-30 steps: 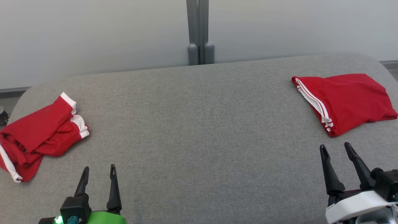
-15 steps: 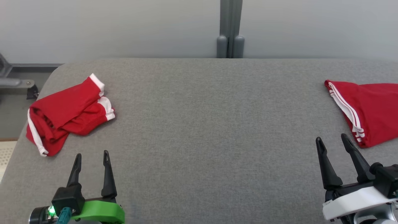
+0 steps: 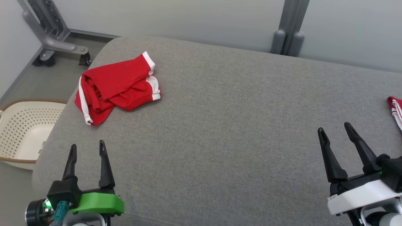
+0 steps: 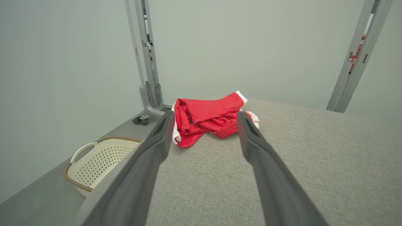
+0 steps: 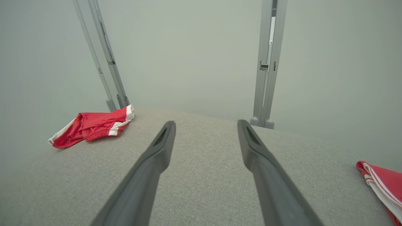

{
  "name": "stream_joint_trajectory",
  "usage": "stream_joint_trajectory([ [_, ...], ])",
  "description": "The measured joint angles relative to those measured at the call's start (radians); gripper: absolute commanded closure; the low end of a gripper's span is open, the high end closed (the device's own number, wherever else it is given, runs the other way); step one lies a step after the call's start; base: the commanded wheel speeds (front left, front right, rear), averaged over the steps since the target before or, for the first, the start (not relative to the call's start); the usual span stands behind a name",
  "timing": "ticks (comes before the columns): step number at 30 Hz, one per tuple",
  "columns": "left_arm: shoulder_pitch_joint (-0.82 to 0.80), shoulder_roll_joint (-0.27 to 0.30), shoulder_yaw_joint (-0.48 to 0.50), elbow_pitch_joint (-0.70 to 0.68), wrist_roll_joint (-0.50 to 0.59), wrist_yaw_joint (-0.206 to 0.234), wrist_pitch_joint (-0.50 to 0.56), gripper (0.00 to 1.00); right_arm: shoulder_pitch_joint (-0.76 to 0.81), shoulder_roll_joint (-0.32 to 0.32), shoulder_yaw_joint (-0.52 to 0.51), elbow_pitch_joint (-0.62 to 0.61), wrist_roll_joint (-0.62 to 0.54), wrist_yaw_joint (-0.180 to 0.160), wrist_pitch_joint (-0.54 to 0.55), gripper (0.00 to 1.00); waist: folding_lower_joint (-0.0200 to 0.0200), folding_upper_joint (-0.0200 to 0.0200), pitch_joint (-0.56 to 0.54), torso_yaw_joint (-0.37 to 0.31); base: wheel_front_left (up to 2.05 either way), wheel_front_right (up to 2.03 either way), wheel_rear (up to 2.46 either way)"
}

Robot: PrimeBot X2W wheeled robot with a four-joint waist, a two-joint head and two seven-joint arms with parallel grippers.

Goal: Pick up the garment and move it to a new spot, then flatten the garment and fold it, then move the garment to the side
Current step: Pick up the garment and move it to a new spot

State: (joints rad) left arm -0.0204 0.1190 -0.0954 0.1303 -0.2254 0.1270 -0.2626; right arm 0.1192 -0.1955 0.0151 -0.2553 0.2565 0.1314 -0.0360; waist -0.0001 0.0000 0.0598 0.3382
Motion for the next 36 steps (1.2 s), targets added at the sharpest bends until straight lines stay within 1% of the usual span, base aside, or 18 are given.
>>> stream_joint_trajectory([
  [3, -0.022, -0.01, 0.008, 0.001, 0.009, -0.005, 0.0, 0.0, -0.01, -0.009, -0.007, -0.024, -0.004, 0.0, 0.015, 0.0, 0.0, 0.0, 0.026, 0.02, 0.0, 0.0, 0.0],
  [6, -0.077, -0.019, 0.013, 0.009, 0.019, -0.018, 0.0, 0.0, -0.031, -0.026, -0.018, -0.058, -0.005, 0.0, 0.032, 0.0, 0.0, 0.0, 0.06, 0.032, 0.0, 0.0, 0.0],
  [9, -0.153, -0.035, 0.012, 0.043, 0.019, -0.035, 0.0, 0.0, -0.056, -0.048, -0.028, -0.097, -0.008, 0.0, 0.054, 0.0, 0.0001, 0.0, 0.103, 0.039, 0.0, 0.0, 0.0],
  [12, -0.266, -0.044, 0.009, 0.103, 0.005, -0.06, -0.001, 0.0, -0.089, -0.072, -0.046, -0.145, -0.016, 0.0, 0.081, 0.0, 0.0001, 0.0, 0.158, 0.04, 0.0, 0.0, 0.0],
  [16, -0.448, -0.053, 0.01, 0.273, -0.022, -0.105, -0.002, 0.0, -0.13, -0.106, -0.075, -0.199, -0.018, 0.0, 0.105, 0.0, 0.0001, 0.0, 0.248, 0.035, 0.0, 0.0, 0.0],
  [18, -0.536, -0.057, 0.018, 0.387, -0.037, -0.126, -0.001, 0.0, -0.154, -0.121, -0.084, -0.214, -0.017, 0.0, 0.111, 0.0, 0.0002, 0.0, 0.299, 0.03, 0.0, 0.0, 0.0],
  [19, -0.566, -0.059, 0.022, 0.428, -0.042, -0.13, -0.002, 0.0, -0.162, -0.127, -0.085, -0.216, -0.016, 0.0, 0.113, 0.0, 0.0002, 0.0, 0.318, 0.027, 0.0, 0.0, 0.0],
  [23, -0.691, -0.056, 0.043, 0.626, -0.063, -0.176, -0.002, 0.0, -0.19, -0.136, -0.092, -0.225, -0.01, 0.0, 0.113, 0.0, 0.0003, 0.0, 0.404, 0.011, 0.0, 0.0, 0.0],
  [27, -0.791, -0.034, 0.064, 0.808, -0.085, -0.205, -0.001, 0.0, -0.204, -0.141, -0.092, -0.218, -0.001, 0.0, 0.104, 0.0, 0.0003, 0.0, 0.474, -0.011, 0.0, 0.0, 0.0],
  [28, -0.832, -0.018, 0.073, 0.885, -0.098, -0.217, -0.002, 0.0, -0.207, -0.142, -0.095, -0.212, 0.005, 0.0, 0.1, 0.0, 0.0003, 0.0, 0.501, -0.026, 0.0, 0.0, 0.0],
  [31, -0.878, 0.005, 0.08, 0.945, -0.106, -0.225, -0.004, 0.0, -0.207, -0.142, -0.101, -0.207, 0.005, 0.0, 0.095, 0.0, 0.0003, 0.0, 0.521, -0.05, 0.0, 0.0, 0.0],
  [32, -0.887, 0.013, 0.081, 0.961, -0.108, -0.231, -0.004, 0.18, -0.207, -0.142, -0.103, -0.203, 0.005, 0.0, 0.092, 0.0, 0.0003, 0.0, 0.526, -0.059, 0.0, 0.0, 0.0],
  [33, -0.893, 0.022, 0.082, 0.968, -0.108, -0.233, -0.005, 0.81, -0.207, -0.14, -0.104, -0.201, 0.006, 0.0, 0.089, 0.0, 0.0003, 0.0, 0.529, -0.067, 0.0, 0.0, 0.0],
  [34, -0.895, 0.031, 0.085, 0.968, -0.108, -0.233, -0.006, 1.0, -0.208, -0.139, -0.104, -0.198, 0.006, 0.0, 0.085, 0.0, 0.0003, 0.0, 0.53, -0.075, 0.0, 0.0, 0.0],
  [36, -0.893, 0.038, 0.094, 0.942, -0.106, -0.232, -0.005, 1.0, -0.208, -0.132, -0.103, -0.187, 0.006, 0.0, 0.075, 0.0, 0.0003, 0.0, 0.527, -0.086, 0.0, 0.0, 0.0],
])
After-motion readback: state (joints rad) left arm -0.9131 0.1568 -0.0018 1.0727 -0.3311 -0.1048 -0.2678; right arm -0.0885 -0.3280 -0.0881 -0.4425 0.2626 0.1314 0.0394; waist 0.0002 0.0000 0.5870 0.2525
